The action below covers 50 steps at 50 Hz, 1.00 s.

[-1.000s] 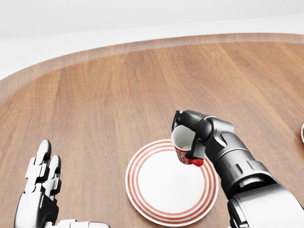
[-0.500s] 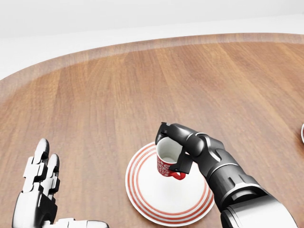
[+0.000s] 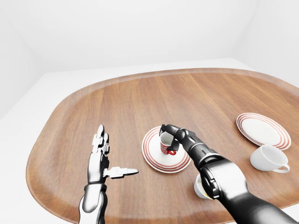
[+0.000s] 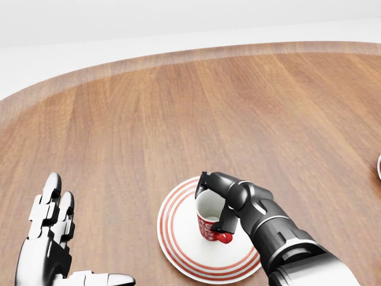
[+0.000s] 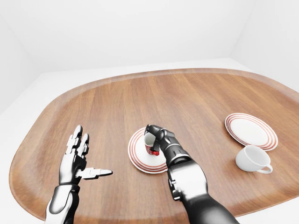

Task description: Put the red mug on the left plate.

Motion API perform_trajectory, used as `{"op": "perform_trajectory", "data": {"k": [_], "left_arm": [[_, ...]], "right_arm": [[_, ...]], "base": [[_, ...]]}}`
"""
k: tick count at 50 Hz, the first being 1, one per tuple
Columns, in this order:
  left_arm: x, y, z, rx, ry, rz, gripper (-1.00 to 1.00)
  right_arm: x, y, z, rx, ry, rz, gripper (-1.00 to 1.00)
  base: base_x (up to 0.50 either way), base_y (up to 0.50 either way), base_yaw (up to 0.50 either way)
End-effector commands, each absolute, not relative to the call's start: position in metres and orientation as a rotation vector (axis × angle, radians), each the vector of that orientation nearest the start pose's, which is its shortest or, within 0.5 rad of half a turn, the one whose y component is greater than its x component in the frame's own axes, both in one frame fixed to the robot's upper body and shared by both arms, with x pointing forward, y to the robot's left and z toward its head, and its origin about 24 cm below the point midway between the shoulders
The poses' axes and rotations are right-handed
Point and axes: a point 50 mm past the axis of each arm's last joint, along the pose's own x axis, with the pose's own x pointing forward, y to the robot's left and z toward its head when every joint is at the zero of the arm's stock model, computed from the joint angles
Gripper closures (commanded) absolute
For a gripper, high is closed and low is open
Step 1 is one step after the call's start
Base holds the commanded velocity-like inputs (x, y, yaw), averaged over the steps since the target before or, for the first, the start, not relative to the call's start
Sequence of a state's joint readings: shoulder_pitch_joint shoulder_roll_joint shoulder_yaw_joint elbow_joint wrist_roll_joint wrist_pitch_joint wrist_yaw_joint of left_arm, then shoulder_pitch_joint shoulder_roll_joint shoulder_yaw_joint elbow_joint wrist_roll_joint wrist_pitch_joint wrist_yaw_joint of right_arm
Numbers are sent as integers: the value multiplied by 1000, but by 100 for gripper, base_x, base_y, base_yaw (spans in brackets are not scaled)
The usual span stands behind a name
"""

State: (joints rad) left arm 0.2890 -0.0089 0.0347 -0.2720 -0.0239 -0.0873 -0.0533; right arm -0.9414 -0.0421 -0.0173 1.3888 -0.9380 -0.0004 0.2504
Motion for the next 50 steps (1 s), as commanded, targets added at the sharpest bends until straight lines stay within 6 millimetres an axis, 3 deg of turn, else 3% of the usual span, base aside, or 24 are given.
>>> {"op": "perform_trajectory", "data": {"k": [1, 16, 34, 50], "left_arm": [[197, 171, 51, -7, -82, 63, -100], [197, 172, 52, -10, -85, 63, -100], [199, 173, 52, -13, -87, 64, -100], [199, 173, 52, -13, -86, 63, -100]], "right_arm": [[362, -104, 9, -1051, 537, 531, 100], [358, -103, 4, -1001, 517, 536, 100], [365, -109, 12, -1026, 458, 439, 100], [359, -110, 3, -1036, 494, 449, 100]], "base": [[0, 0, 0], [0, 0, 0], [0, 0, 0], [0, 0, 0]]}}
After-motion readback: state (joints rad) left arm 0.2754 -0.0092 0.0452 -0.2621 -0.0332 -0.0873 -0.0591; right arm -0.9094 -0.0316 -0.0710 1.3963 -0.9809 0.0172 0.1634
